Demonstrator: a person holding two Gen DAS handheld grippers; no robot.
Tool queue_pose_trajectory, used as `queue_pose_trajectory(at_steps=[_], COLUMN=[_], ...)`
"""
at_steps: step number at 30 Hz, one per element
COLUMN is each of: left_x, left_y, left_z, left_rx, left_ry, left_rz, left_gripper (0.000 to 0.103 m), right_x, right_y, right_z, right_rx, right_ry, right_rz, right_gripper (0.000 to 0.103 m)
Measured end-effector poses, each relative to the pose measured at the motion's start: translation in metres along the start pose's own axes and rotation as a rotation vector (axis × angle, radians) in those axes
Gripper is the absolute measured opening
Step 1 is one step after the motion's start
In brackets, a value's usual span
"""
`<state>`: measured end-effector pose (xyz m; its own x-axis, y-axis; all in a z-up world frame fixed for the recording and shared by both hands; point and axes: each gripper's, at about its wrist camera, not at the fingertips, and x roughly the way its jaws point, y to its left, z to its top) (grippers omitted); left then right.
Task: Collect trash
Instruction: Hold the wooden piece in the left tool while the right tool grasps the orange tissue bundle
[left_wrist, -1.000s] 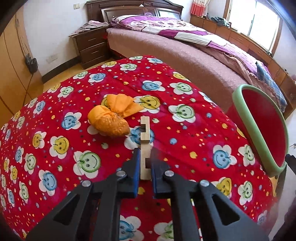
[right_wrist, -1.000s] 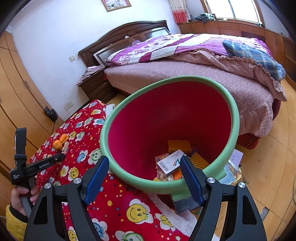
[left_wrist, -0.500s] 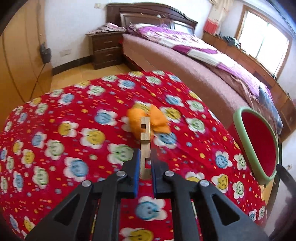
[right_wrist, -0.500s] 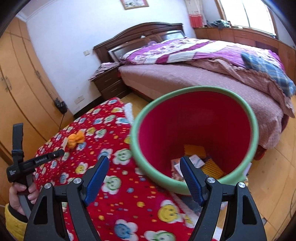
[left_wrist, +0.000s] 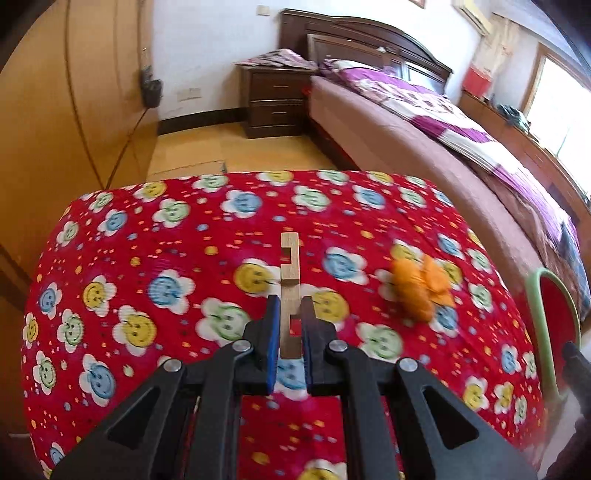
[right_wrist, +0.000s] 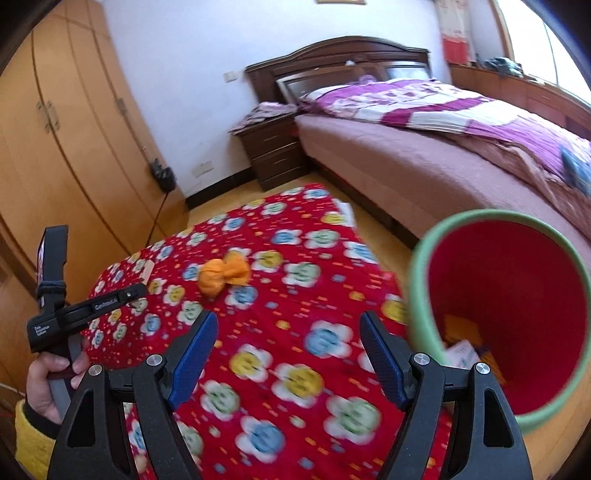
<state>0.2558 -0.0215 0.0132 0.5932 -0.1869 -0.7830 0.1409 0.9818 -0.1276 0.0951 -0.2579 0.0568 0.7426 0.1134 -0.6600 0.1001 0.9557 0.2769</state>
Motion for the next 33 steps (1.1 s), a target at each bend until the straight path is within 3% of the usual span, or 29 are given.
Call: queue_pose_trajectory(at_steps=[8,24,25,28,31,33], left_x=[0.013,0.028,0.027,0.027,0.027,0.027], left_y=[0.021,0.032,0.032,0.031,0.03,0.03], left_z=[-0.006,-0.009,-0.01,-0.01,-0.009,-0.009], left_rx=[-0.026,-0.066,-0.064,-0.056,-0.057,-0.055], left_ry=[-0.015,0.014,0.013,0.01,0.009,0.009], left_rz=[0.062,0.021,0.022,0.029,0.029,0.03], left_gripper=[0.01,0.01,0.01,0.01,0.01,0.01], right_x=[0.06,0.15,0.152,0.154,0.152,0.151], right_y=[0.04,0.081,0.079,0.077,0.079,0.083], right_z=[0.012,0.026,0.025,0.023,0.022,0.022], right_rx=[-0.045,-0.09,-0.083,-0.081,-0.082,-0.091], right_ry=[0.074,0.159,0.163,0.161,0.171,0.175], right_rz=[0.013,-0.078,-0.077,-0.08,-0.041,-0.03], right_gripper=[0.08,0.078,0.07,0.061,0.041,0.036])
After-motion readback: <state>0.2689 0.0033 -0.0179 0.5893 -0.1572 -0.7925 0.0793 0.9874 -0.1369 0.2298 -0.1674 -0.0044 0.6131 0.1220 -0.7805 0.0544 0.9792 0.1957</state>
